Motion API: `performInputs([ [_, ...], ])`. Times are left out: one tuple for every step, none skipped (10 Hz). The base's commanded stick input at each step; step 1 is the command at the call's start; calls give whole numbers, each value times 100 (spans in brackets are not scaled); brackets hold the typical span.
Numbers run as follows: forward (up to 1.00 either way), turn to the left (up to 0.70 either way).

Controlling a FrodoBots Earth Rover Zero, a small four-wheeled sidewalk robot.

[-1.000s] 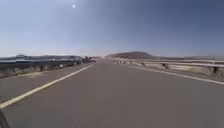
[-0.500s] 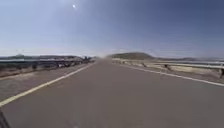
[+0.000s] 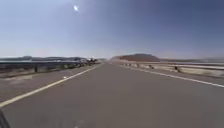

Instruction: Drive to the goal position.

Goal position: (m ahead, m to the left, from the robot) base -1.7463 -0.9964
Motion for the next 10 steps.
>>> performInputs([
  [100,0],
  [100,0],
  [100,0],
  [100,0],
  [100,0],
  [100,0],
  [100,0],
  [100,0],
  [100,0],
  [100,0],
])
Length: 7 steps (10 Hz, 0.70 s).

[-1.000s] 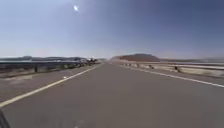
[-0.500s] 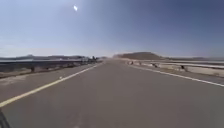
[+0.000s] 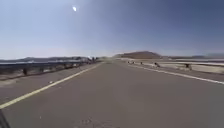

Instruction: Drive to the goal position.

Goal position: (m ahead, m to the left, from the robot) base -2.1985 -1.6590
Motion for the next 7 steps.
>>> performInputs([
  [100,0],
  [100,0],
  [100,0],
  [100,0],
  [100,0],
  [100,0],
  [100,0],
])
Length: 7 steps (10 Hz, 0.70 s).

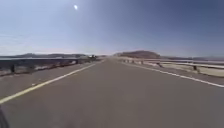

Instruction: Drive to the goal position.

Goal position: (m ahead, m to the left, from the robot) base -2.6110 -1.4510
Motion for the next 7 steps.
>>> performInputs([
  [100,0],
  [100,0],
  [100,0],
  [100,0],
  [100,0],
  [100,0],
  [100,0],
])
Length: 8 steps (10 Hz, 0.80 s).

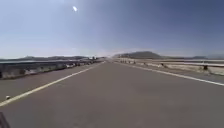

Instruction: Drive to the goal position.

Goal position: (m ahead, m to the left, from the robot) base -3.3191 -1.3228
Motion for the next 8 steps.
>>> performInputs([
  [100,0],
  [100,0],
  [100,0],
  [100,0],
  [100,0],
  [100,0],
  [100,0],
  [100,0],
])
